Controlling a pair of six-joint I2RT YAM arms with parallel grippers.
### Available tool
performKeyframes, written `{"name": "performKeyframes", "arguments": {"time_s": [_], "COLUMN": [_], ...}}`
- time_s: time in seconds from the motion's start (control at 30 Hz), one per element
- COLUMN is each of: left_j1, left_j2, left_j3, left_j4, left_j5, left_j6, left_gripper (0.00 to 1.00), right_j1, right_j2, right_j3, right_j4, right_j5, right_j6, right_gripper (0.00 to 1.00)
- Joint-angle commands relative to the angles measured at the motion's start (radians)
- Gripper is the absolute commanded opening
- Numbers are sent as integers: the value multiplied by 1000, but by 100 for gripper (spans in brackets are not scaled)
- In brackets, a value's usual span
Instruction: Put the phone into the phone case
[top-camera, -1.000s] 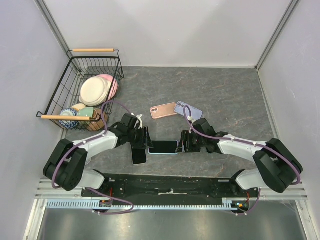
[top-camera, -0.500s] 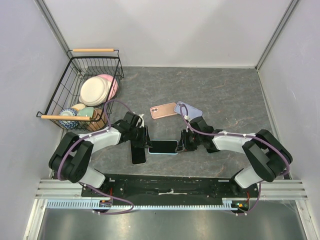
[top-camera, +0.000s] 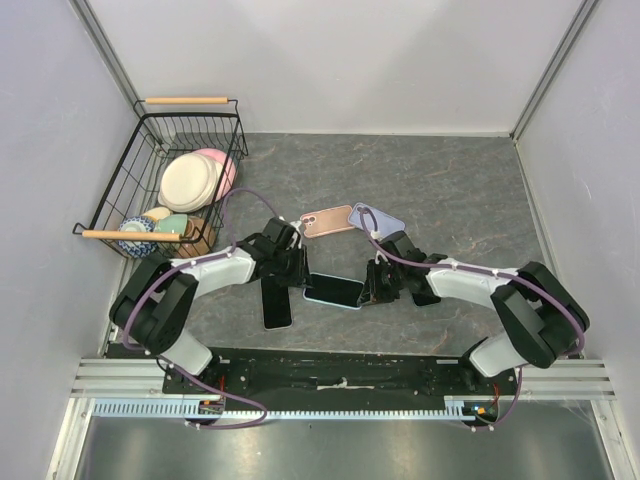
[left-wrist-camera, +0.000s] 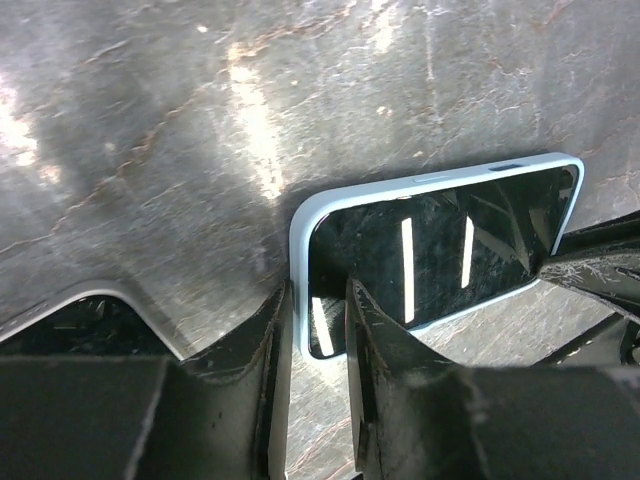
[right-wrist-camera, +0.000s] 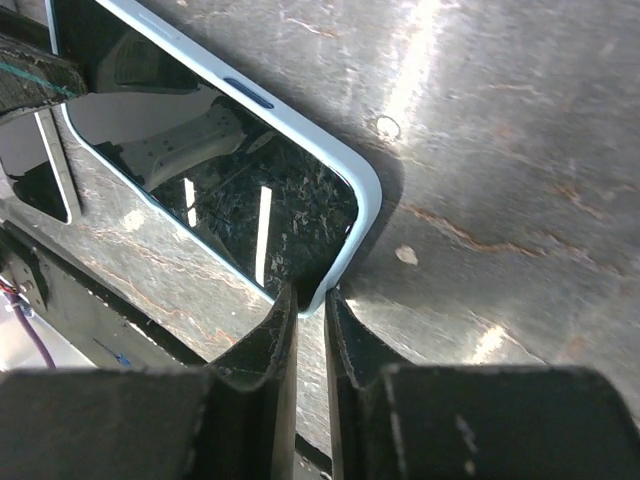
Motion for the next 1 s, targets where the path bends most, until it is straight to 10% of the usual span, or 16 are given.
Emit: {"name": "performKeyframes", "arguments": {"time_s": [0.0, 0.6, 0.8, 0.97], "left_j1": [-90, -155, -153, -153], "left_j2": [33, 125, 53, -24], "left_j3": [56, 210, 239, 265], "left_j4": [103, 143, -55, -141], "left_j5": [150, 151, -82, -185], "left_j6": [-32, -60, -20, 28], "left_gripper": [31, 37, 54, 56], "right_j1": [-20, -154, -154, -167], "right_j2": [-54, -163, -217, -304], "right_j3": [24, -50, -33, -42], "right_j4": [12, -51, -103, -106], "right_j5": [95, 169, 212, 198], "right_j6": [-37, -76, -97, -93], "right_gripper": [18, 29, 75, 89]}}
